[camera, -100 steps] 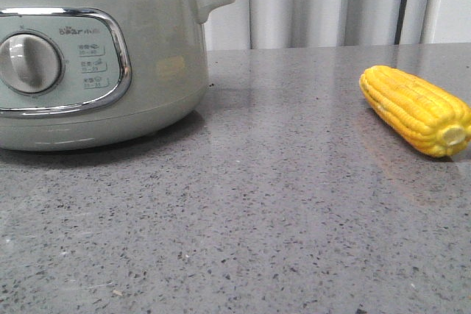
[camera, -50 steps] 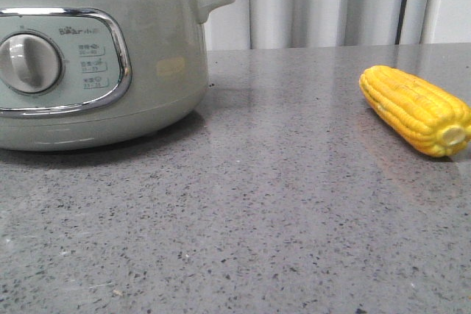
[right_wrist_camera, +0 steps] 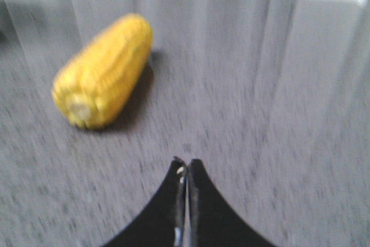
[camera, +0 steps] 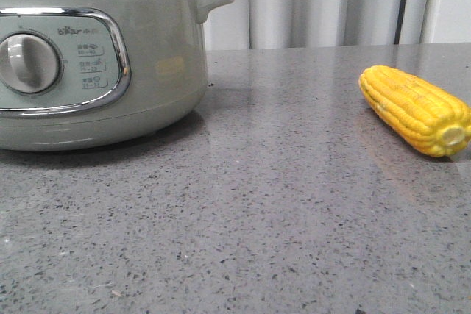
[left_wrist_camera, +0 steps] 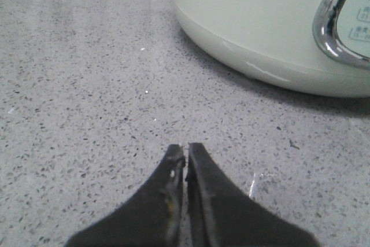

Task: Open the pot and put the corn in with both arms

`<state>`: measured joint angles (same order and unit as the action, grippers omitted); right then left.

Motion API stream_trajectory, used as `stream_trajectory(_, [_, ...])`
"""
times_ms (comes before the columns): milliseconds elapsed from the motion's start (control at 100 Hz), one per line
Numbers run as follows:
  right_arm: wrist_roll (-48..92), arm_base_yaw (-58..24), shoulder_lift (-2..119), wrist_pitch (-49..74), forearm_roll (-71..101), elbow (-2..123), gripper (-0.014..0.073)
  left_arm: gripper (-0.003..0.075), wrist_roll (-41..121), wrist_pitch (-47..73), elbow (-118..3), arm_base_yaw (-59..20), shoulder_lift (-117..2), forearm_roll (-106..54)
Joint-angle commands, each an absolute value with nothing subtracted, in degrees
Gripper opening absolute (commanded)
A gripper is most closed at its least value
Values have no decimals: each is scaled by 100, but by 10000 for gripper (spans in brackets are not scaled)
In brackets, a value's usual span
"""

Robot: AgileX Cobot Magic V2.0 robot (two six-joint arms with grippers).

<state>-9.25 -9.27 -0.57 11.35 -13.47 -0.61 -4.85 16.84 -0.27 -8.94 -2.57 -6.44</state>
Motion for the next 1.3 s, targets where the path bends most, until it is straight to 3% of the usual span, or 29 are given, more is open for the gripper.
stream_trajectory(0, [-898,-887,-188,0,-1365,-166,-65,-20,-485,924,130,-877,-324,-1123])
stream_trajectory(200, [-898,-887,-188,-878,-822,-166,-65,-20,-485,550,130,-877,-324,-4466])
stream_trajectory(460, [-1149,-887,-188,-1571,2159,-56,-64,-20,-485,229,90,-877,-324,-5146])
stream_trajectory(570, [-1149,-887,-188,-1223,2416,248,-64,-20,-222,110,-279,-877,-324,-4747])
stream_trajectory(700, [-913,-887,-25,-126,1909,1027,-62,-20,525,134,-1074,-877,-517,-3206])
stream_trajectory(810, [-780,-887,429,1038,997,1799,-62,-20,548,269,-1826,-877,-1090,-2113])
stream_trajectory(970, [-780,-887,1254,1971,456,2764,-51,-17,570,305,-2669,-877,-2120,-1896])
stream_trajectory(1060, [-705,-887,1672,2305,412,3172,42,70,638,305,-2992,-877,-2656,-1881])
stream_trajectory(1210, [-580,-887,2146,2573,412,3574,349,400,638,305,-3324,-1046,-3265,-1881])
stream_trajectory(1290, [-580,-887,2296,2535,396,3645,461,466,686,289,-3486,-1305,-3552,-1881])
